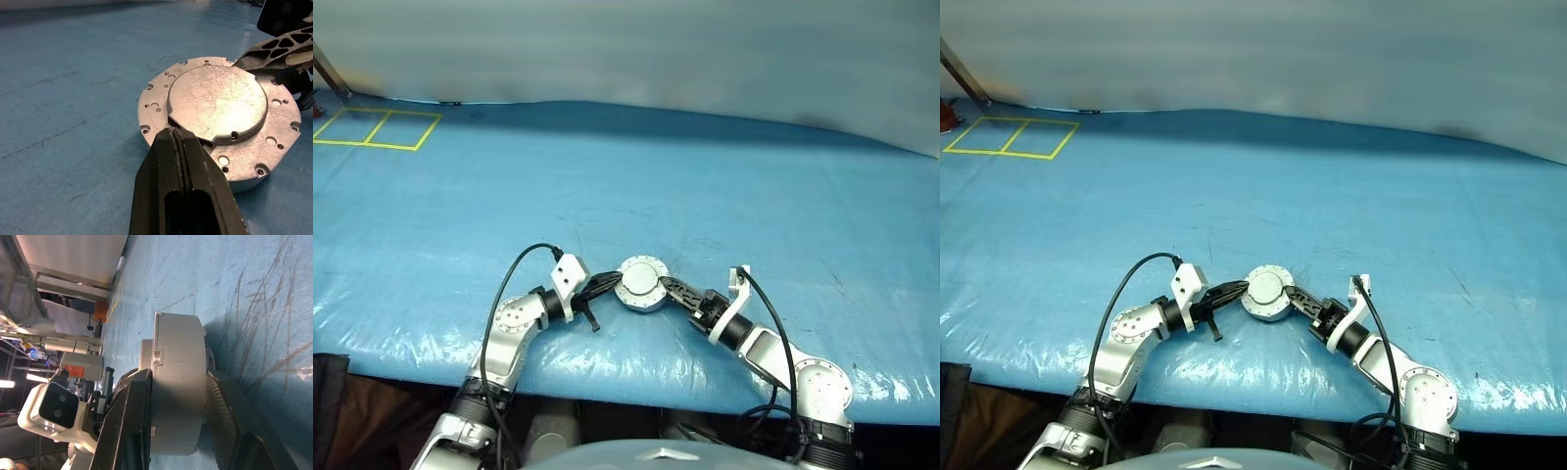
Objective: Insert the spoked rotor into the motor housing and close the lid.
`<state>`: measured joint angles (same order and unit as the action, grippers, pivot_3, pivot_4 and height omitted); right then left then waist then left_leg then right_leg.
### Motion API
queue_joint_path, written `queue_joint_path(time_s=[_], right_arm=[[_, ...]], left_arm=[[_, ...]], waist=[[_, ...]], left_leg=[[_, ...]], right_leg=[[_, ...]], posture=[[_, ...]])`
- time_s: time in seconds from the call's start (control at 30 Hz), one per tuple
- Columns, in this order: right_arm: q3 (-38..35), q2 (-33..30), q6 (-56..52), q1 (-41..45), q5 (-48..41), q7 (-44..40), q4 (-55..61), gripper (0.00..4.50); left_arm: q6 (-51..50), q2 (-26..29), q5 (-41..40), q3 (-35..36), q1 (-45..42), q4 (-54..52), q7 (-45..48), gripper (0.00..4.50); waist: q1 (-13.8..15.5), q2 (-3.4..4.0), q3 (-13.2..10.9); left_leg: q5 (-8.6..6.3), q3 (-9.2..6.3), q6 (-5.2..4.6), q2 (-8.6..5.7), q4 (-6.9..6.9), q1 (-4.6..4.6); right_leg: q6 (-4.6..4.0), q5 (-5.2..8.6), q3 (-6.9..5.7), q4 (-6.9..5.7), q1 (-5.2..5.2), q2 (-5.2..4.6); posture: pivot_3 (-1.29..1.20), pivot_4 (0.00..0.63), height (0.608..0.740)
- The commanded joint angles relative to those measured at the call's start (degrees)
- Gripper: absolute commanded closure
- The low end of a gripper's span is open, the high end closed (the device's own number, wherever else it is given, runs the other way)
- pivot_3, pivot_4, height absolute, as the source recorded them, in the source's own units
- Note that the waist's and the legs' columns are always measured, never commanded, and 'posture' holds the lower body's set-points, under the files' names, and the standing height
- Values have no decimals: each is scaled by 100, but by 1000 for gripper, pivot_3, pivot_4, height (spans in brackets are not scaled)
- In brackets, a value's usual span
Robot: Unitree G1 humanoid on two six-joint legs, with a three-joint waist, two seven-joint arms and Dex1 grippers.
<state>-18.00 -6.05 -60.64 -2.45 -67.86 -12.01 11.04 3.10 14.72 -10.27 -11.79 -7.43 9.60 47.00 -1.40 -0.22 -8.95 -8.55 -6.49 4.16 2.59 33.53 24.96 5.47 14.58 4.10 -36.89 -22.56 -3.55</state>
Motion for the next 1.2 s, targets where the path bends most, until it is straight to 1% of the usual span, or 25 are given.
queue_joint_path(time_s=[0.03, 0.13, 0.23, 0.37, 0.4, 0.47, 0.5, 0.53, 0.57, 0.77, 0.83, 0.87, 1.03, 1.2], right_arm=[[-168, 76, 192, 56, -227, 211, 59, 3324], [-404, 259, 484, 188, -685, 431, 233, 3324], [-696, 443, 932, 446, -1155, 729, 372, 3324], [-763, 506, 1245, 626, -1527, 964, 548, 3324], [-732, 499, 1291, 654, -1617, 994, 611, 3324], [-644, 447, 1333, 657, -1745, 1014, 700, 3324], [-575, 412, 1326, 644, -1810, 1008, 768, 3324], [-523, 381, 1329, 632, -1863, 1009, 812, 3324], [-478, 357, 1334, 620, -1912, 1013, 843, 3324], [-89, 268, 1329, 519, -2147, 976, 982, 3324], [71, 268, 1319, 480, -2242, 1001, 1002, 3324], [144, 251, 1304, 457, -2295, 999, 1016, 3324], [523, 112, 1227, 329, -2495, 985, 1137, 3324], [710, -74, 1280, 248, -2600, 978, 1151, 3324]], left_arm=[[-383, -231, -377, 66, 132, -102, -40, 4500], [-1326, -537, -1447, 435, 194, -533, 9, 4500], [-2214, -807, -2519, 821, 232, -957, -28, 4500], [-2635, -983, -3011, 987, 309, -1136, -41, 4500], [-2697, -1065, -3102, 1022, 340, -1141, -88, 4320], [-2814, -1194, -3275, 1089, 376, -1147, -146, 3882], [-2947, -1392, -3596, 1243, 390, -1143, -271, 3591], [-3052, -1534, -3828, 1359, 398, -1146, -360, 3190], [-3159, -1629, -3998, 1440, 403, -1156, -406, 2890], [-4087, -1938, -5090, 1606, 422, -1296, -583, 892], [-4374, -2038, -5412, 1653, 421, -1241, -794, 178], [-4475, -2063, -5521, 1677, 414, -1203, -894, 57], [-4828, -2038, -5797, 1684, 388, -1062, -1144, 57], [-4842, -2121, -5912, 1736, 339, -1011, -1160, 57]], waist=[[0, 0, 0], [-9, 2, -4], [-42, 19, -31], [-84, 24, -34], [-103, 24, -35], [-135, 27, -36], [-145, 27, -36], [-151, 28, -37], [-155, 27, -37], [-168, 27, -37], [-168, 27, -37], [-168, 27, -37], [-166, 27, -37], [-161, 27, -37]], left_leg=[[0, 0, 0, 0, 0, 0], [0, 0, 0, 0, 1, 13], [8, -2, -11, 0, 10, 68], [7, -3, -16, -2, 1, 71], [6, -6, -16, -2, -4, 70], [6, -6, -18, -1, -11, 66], [6, -7, -18, -1, -13, 66], [6, -7, -18, -1, -13, 66], [6, -7, -18, -1, -12, 66], [6, -8, -19, -1, 9, 66], [6, -8, -19, -1, 12, 67], [6, -8, -19, -1, 12, 66], [6, -9, -19, -1, 12, 67], [6, -9, -19, -1, 12, 66]], right_leg=[[0, 0, 0, 0, 0, 0], [0, 0, 0, -1, -13, 0], [8, -6, 0, -9, -31, 2], [10, -7, 0, -6, -34, 6], [9, -6, -1, -7, -34, 8], [6, -5, -1, -7, -34, 10], [6, -4, -1, -7, -34, 10], [5, -4, -1, -7, -34, 11], [5, -4, 0, -6, -33, 10], [7, -4, 0, -7, -26, 11], [7, -5, 1, -6, -24, 11], [7, -5, 0, -6, -24, 11], [7, -5, 0, -7, -24, 11], [7, -5, 0, -7, -25, 11]], posture=[[0, 150, 740], [0, 150, 740], [0, 150, 740], [0, 150, 740], [0, 150, 740], [0, 150, 740], [0, 150, 740], [0, 150, 740], [0, 150, 740], [0, 150, 740], [0, 150, 740], [0, 150, 740], [0, 150, 740], [0, 150, 740]])
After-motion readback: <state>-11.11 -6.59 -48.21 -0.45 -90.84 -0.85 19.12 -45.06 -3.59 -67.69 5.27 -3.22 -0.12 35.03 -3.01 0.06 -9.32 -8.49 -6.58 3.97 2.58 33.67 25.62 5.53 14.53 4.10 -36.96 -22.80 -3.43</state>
